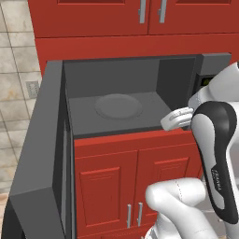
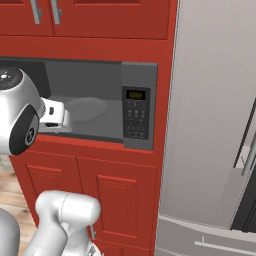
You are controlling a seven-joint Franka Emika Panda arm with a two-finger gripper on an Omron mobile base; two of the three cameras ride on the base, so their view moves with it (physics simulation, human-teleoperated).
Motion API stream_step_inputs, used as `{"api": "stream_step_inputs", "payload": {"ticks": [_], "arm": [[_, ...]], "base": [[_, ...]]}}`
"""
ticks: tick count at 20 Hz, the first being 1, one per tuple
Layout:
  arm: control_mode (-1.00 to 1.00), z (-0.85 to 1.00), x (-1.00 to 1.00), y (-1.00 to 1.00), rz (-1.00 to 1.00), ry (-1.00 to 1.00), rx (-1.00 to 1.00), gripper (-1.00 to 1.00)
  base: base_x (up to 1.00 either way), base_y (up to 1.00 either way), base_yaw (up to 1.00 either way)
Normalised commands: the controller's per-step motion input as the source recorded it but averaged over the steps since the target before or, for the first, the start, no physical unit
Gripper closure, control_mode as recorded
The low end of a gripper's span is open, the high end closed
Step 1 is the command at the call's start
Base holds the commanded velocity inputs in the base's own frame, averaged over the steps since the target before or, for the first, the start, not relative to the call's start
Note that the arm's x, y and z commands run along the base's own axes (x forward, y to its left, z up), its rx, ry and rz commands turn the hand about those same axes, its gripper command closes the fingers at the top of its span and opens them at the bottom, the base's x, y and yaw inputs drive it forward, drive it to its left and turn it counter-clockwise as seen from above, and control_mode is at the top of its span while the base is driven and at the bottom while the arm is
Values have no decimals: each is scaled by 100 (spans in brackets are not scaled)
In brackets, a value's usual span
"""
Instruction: Place the sponge inside the microwave to prepare for sanitizing.
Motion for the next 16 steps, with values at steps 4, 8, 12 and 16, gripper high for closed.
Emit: {"api": "stream_step_inputs", "payload": {"ticks": [4,8,12,16], "arm": [[100,0,0,0,0,0,0,-100],[100,0,0,0,0,0,0,-100],[100,0,0,0,0,0,0,-100],[100,0,0,0,0,0,0,-100]], "base": [[0,0,0],[0,0,0],[0,0,0],[0,0,0]]}}
